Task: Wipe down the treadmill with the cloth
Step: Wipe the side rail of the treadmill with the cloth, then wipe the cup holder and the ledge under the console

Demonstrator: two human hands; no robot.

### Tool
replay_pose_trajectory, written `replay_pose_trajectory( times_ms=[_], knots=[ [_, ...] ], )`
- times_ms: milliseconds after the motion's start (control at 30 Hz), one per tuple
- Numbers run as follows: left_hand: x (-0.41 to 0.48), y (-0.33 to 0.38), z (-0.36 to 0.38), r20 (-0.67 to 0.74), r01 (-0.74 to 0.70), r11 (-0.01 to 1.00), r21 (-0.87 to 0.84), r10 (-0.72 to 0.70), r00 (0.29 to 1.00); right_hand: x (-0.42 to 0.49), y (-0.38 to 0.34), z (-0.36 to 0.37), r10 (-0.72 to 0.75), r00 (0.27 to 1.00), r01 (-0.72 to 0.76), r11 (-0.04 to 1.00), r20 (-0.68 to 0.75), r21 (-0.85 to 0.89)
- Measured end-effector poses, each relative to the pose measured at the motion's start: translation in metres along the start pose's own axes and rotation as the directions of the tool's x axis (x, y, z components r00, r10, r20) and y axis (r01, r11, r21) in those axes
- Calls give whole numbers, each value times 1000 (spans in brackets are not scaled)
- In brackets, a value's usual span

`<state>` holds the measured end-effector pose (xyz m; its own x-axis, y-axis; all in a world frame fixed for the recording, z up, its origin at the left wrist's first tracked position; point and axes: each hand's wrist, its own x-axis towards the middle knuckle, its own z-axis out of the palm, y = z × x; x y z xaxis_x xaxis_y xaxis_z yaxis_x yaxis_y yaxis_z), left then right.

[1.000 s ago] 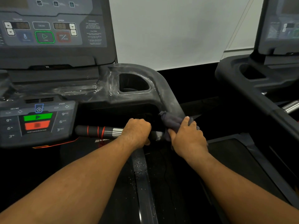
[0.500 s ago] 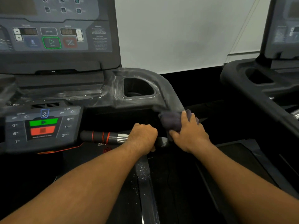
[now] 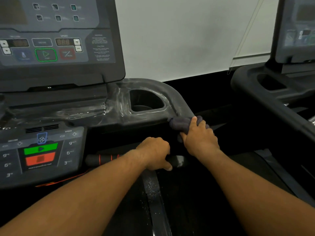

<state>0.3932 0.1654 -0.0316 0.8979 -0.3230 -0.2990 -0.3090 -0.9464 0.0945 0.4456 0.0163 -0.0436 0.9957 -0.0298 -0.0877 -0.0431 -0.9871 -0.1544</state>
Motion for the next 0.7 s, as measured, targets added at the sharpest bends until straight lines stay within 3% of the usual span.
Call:
replay_pose_trajectory(
  times_ms=[67, 133, 200, 300, 433, 567, 700],
  knots=[
    [1, -16, -11, -87, 13, 999, -34, -16, 996, 22, -11, -2, 16, 1000, -16, 998, -8, 67],
    [7, -29, -25, -273, 72, 996, 42, -58, 960, 37, -16, -3, 49, 999, -46, 989, -22, 139],
    [16, -41, -38, -368, 149, 987, 63, -116, 923, 41, -15, -4, 54, 998, -50, 981, -17, 185],
    [33, -59, -52, -287, 239, 970, 37, -219, 933, 29, 1, -8, -53, 999, 50, 979, 10, 199],
    [54, -71, -65, -103, 297, 953, 54, -290, 951, -7, 32, -17, -250, 954, 237, 967, 169, 94],
    [68, -72, -71, 36, 327, 944, 53, -329, 944, 2, 29, -20, -149, 955, 128, 987, 258, 97],
    [80, -79, -67, 16, 347, 938, 19, -347, 938, 40, 1, -21, -22, 975, -11, 989, 220, 149]
  ],
)
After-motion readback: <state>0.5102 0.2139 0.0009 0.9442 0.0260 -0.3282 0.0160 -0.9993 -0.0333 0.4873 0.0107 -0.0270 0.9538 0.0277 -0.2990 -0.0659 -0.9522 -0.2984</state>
